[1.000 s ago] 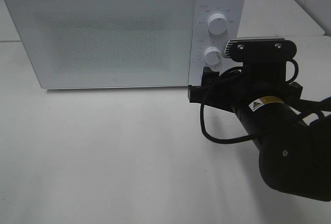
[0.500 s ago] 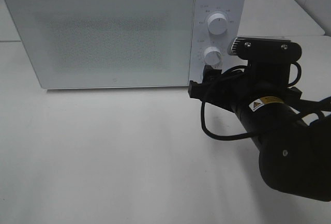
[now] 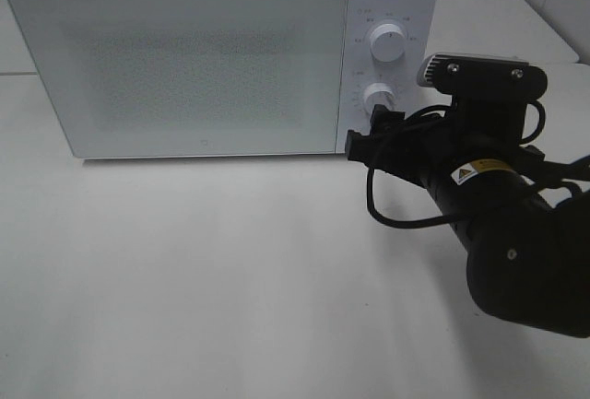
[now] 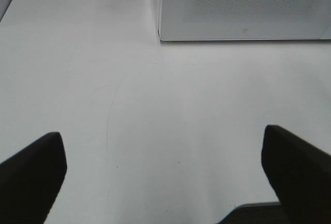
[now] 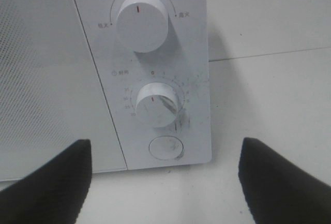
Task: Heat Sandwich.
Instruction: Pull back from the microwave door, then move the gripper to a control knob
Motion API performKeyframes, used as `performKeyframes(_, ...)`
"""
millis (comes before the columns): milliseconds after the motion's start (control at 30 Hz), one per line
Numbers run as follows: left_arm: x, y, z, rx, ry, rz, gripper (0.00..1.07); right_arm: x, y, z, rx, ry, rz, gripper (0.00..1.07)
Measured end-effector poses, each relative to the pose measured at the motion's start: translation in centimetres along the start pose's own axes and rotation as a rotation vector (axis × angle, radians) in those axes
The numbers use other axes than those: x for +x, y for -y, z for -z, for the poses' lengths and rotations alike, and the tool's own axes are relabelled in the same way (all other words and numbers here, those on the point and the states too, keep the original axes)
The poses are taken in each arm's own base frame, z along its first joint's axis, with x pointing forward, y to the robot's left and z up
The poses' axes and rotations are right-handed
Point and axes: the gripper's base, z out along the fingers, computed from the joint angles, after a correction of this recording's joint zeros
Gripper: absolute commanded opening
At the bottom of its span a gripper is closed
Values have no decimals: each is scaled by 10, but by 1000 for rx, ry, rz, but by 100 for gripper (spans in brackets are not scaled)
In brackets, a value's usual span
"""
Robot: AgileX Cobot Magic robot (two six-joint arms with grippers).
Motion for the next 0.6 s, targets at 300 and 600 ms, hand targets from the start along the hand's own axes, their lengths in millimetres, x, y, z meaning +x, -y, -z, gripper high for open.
performKeyframes(300,0,0,0,0,0,0,97,10,0,-26,8,-14,49,76)
performKeyframes(600,0,0,0,0,0,0,97,15,-3,-55,-3,-28,71,76)
